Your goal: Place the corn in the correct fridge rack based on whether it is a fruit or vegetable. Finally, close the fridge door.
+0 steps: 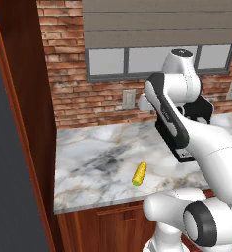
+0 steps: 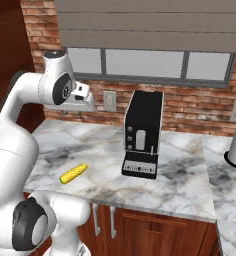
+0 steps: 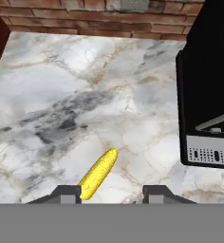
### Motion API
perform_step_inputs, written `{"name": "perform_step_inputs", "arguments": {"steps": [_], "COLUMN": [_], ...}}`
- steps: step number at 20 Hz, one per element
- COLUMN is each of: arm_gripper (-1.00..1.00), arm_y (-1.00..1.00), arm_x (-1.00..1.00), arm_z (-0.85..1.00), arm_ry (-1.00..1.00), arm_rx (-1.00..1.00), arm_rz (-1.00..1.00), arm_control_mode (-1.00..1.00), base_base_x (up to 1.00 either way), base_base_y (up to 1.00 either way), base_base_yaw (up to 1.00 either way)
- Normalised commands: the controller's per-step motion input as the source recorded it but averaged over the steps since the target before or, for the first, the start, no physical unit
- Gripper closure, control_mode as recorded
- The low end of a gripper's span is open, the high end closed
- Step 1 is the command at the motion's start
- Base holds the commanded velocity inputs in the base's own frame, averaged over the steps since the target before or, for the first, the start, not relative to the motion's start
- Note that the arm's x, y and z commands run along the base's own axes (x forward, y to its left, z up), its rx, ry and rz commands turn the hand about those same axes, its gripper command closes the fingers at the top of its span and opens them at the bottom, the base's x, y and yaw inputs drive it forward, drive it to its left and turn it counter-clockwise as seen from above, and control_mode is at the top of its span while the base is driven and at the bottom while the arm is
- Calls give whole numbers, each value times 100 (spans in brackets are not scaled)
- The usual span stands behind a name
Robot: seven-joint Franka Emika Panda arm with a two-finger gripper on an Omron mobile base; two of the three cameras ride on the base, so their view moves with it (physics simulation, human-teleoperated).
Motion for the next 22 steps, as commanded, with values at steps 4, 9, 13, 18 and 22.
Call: {"name": "perform_step_inputs", "arguments": {"steps": [4,9,13,18,22], "arm_gripper": [-100,-100,-100,-100,-100], "arm_y": [0,28,31,11,2], "arm_x": [-24,-14,4,6,12], "arm_z": [-26,-100,-100,-94,-70], "arm_ry": [-2,11,27,16,1], "arm_rx": [0,1,12,11,2], "arm_rz": [-2,-34,-39,-26,-15], "arm_control_mode": [-100,-100,-100,-100,-100], "base_base_x": [0,0,0,0,0], "base_base_y": [0,0,0,0,0], "base_base_yaw": [0,0,0,0,0]}}
